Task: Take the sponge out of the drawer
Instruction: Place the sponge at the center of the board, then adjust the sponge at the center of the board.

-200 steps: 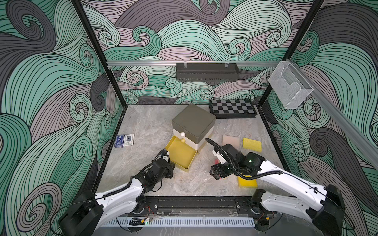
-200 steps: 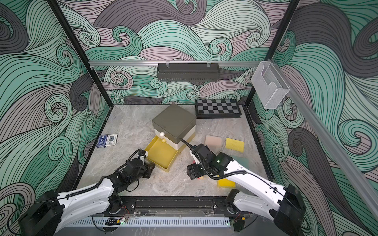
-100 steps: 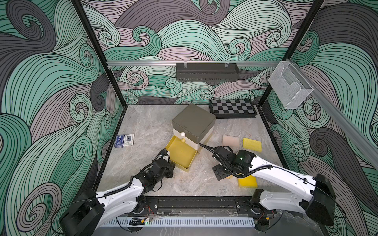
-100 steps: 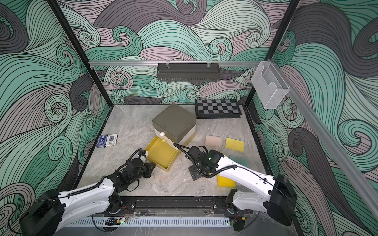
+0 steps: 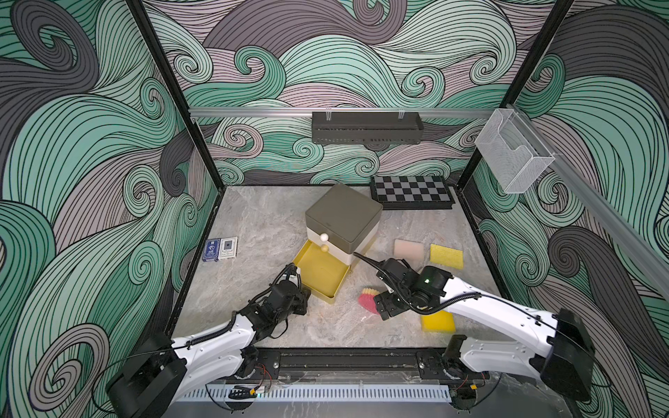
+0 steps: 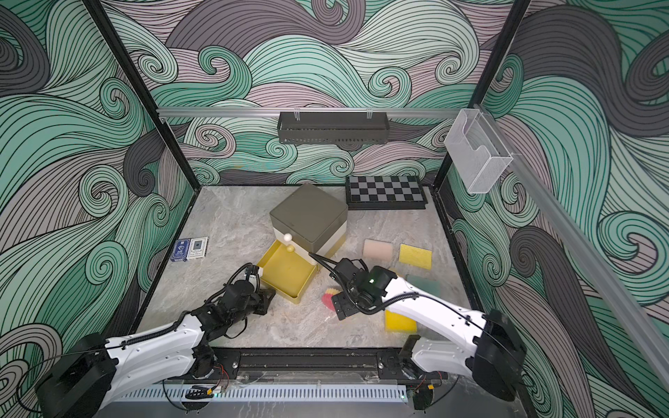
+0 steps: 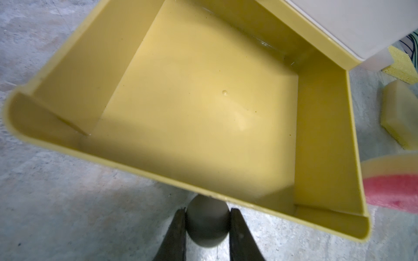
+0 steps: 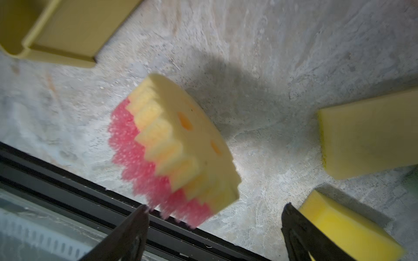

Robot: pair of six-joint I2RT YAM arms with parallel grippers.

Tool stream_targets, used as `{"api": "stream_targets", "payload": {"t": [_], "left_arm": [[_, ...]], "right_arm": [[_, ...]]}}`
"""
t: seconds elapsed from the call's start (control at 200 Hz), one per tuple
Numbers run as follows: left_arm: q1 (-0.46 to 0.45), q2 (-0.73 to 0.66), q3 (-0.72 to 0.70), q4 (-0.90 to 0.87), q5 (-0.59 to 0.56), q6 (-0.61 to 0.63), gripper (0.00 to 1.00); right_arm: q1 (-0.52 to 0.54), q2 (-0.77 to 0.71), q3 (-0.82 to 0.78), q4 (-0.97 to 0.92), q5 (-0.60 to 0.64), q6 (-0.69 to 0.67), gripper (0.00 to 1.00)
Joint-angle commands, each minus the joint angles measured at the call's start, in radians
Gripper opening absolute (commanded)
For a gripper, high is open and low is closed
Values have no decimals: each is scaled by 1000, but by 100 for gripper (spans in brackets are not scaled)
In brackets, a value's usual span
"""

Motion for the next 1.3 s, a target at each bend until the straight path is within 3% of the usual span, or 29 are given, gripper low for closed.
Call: {"api": "stream_targets", "payload": {"t": [0.0, 0.135, 0.415, 0.645, 0.821, 1.296], "left_arm": [[-8, 18, 19, -32, 13, 16, 11], [-9, 21, 23, -31, 16, 19, 11], [-8, 11, 22, -38, 14, 19, 11], [-9, -4, 17, -44, 9, 18, 11], [-8, -6, 15, -43, 9, 16, 11], [-7, 14, 15, -31, 14, 16, 11]], "right_arm": [[-5, -72, -14, 133, -96, 3, 90], [-5, -85, -2, 198, -201, -34, 90], [-5, -31, 69, 232, -230, -87, 90], [-17, 132, 124, 344, -348, -121, 89], [-75, 198, 80, 391, -357, -116, 88], [-194, 67, -37, 371, -335, -117, 88]]}}
